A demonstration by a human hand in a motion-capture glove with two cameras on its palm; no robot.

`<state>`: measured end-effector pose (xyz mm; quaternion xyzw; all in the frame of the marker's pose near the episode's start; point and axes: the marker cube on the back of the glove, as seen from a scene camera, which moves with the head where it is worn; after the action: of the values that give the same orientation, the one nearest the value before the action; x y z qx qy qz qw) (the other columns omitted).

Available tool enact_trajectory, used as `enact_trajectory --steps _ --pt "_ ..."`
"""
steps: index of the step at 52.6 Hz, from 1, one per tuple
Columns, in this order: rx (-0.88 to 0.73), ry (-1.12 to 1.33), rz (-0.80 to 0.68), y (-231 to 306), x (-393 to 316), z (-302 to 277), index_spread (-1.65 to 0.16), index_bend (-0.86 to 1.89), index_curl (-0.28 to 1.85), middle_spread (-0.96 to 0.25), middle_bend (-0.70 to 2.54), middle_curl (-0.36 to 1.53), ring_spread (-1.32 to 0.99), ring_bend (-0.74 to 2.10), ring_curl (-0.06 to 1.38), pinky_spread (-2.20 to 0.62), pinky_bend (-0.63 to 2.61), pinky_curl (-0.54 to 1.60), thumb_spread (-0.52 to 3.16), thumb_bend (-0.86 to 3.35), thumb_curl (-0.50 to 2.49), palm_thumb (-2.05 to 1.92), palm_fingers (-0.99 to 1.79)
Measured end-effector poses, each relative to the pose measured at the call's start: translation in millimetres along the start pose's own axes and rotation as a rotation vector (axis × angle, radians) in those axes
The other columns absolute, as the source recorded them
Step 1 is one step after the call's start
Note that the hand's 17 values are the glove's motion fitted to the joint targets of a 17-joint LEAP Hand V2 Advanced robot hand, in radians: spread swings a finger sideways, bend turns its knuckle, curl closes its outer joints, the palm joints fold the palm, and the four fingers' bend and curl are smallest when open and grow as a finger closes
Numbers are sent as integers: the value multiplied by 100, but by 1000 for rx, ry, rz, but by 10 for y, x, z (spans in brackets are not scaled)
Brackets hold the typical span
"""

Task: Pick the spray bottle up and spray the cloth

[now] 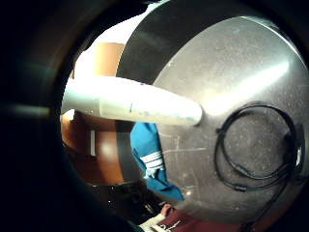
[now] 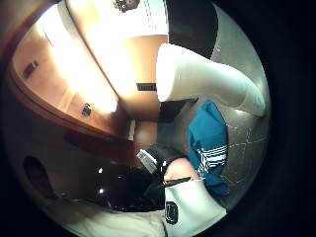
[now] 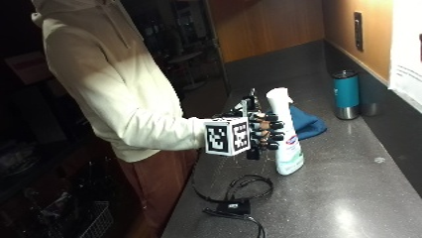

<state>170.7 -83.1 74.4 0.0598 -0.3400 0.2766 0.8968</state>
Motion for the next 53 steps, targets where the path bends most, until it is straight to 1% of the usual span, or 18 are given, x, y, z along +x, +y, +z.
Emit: enact_trajectory --steps 7,15,53 --pt "-18 5 2 -37 17 71 -38 10 14 -5 17 29 5 36 28 24 55 36 81 -4 31 41 -9" --pt "-40 3 5 -65 24 164 -38 10 14 -8 18 29 4 35 27 24 54 35 81 -4 31 41 -9" --pt "-84 -49 14 -217 12 387 -39 13 15 -15 18 28 0 38 29 24 51 34 81 -3 32 43 -3"
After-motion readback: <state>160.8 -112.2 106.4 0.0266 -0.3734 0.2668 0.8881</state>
